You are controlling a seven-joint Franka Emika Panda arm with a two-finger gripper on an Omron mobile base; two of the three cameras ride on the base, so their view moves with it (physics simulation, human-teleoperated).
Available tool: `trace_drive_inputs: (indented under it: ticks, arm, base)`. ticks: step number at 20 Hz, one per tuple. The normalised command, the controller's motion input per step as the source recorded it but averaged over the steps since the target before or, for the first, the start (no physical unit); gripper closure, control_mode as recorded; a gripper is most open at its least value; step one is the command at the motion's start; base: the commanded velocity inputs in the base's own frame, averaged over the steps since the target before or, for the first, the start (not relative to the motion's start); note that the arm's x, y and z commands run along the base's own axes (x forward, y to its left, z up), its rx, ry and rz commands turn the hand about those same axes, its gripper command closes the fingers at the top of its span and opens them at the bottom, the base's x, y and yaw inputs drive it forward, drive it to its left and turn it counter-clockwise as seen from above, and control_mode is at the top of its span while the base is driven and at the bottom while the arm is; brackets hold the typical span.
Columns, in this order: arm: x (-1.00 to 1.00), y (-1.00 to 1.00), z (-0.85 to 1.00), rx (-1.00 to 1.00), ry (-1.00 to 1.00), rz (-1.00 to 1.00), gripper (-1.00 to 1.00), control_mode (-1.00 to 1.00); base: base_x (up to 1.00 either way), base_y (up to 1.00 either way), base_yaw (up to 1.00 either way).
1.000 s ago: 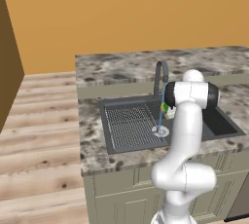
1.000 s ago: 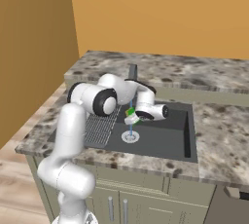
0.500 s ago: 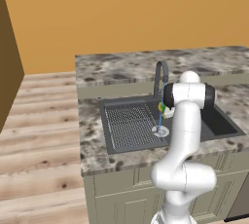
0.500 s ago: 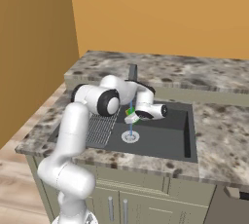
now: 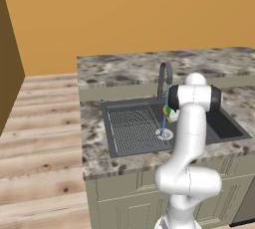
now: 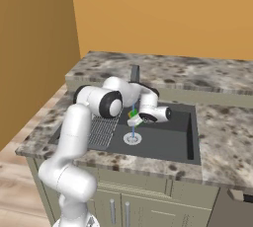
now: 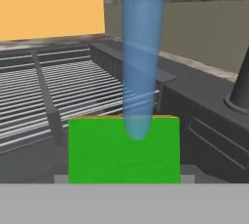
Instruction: Soak the sponge with water for a few seconds and then drop it inside the sink.
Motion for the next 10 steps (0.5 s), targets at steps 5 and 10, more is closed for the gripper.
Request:
trace_drive_inputs:
  ticks: [5, 10]
  arm:
    - [-0.23, 0.0, 0.0, 0.02, 0.0, 0.05, 1.0, -1.0]
    - [0.0, 0.0, 0.0, 0.0, 0.02, 0.02, 1.0, -1.0]
  base:
    - [0.0, 0.0, 0.0]
    - [0.0, 0.0, 0.0]
